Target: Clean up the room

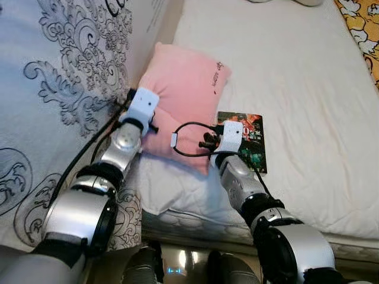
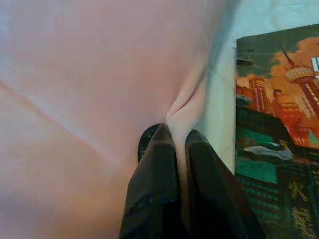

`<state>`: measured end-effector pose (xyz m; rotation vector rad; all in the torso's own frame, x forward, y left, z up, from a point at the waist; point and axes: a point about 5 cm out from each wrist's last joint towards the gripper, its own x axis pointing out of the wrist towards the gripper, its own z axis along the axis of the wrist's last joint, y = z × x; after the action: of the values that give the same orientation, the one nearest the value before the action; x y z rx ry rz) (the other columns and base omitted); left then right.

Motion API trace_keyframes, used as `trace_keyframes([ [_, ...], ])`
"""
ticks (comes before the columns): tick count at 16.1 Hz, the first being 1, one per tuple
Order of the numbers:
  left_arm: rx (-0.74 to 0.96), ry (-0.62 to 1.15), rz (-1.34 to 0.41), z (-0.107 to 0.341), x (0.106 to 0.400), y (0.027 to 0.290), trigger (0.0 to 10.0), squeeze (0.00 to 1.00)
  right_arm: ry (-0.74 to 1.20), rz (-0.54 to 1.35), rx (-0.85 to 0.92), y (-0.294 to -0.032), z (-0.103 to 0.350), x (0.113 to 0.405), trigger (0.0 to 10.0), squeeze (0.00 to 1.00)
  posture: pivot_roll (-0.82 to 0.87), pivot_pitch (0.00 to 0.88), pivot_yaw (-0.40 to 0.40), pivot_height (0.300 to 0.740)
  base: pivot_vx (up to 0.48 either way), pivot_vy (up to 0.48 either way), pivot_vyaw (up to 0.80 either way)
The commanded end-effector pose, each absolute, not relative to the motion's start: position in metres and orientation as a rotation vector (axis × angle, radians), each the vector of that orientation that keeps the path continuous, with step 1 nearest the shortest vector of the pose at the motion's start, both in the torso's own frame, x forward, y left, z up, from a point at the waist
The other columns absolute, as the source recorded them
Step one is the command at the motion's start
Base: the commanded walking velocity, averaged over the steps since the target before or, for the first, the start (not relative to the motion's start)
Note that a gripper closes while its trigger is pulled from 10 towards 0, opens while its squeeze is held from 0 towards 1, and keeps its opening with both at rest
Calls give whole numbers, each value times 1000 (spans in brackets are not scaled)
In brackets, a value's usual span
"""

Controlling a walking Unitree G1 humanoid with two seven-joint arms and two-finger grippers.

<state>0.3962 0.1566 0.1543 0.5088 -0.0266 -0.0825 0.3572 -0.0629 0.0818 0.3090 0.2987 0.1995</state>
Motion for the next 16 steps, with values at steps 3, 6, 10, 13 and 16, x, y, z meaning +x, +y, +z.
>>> trace_keyframes([
  [3, 464, -90, 67, 174, 399, 185, 10000, 1000, 413, 154, 392, -65, 60, 346, 10000, 1000, -13, 237, -39, 740, 0, 0, 0],
  [6, 408, -210, 33, 202, 401, 194, 10000, 1000, 327, 194, 350, -59, 74, 351, 10000, 1000, 0, 200, -23, 740, 0, 0, 0],
  [10, 384, -263, -35, 208, 395, 207, 10000, 1000, 192, 264, 272, -55, 80, 343, 10000, 1000, 59, 100, -9, 740, 0, 0, 0],
  [13, 410, -311, -103, 201, 384, 201, 10000, 1000, 120, 231, 298, -64, 86, 339, 10000, 1000, 69, 0, 2, 740, 0, 0, 0],
  [16, 258, -280, -152, 173, 356, 191, 10000, 1000, -114, 183, 150, -99, 121, 318, 10000, 1000, 80, 0, 0, 740, 0, 0, 0],
])
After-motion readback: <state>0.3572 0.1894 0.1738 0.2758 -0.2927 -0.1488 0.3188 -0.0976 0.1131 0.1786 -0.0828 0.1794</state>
